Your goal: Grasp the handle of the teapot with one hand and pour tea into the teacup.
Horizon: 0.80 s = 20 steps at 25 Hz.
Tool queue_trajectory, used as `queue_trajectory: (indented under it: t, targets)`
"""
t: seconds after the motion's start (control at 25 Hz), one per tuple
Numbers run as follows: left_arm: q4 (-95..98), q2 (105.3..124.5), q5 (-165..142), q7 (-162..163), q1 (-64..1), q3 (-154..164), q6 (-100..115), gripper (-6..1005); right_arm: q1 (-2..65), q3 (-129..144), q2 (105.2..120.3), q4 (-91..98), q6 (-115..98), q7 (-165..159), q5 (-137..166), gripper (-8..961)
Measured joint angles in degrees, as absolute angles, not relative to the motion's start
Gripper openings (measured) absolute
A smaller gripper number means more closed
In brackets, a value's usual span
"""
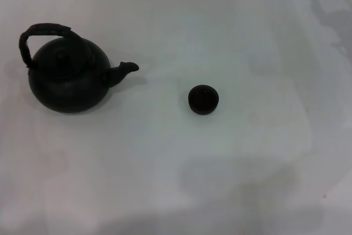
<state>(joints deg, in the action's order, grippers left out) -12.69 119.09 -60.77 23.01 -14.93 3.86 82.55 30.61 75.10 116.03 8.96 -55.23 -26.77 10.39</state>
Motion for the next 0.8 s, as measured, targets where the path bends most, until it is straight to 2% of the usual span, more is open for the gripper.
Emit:
queue_trajectory:
  t: [0.8]
  targets:
    - [-12.1,119.44,-60.0,23.4,-14.7,3.7,82.7,891,29.9,75.0,116.06,9.0,-56.8,-25.7,10.0,856]
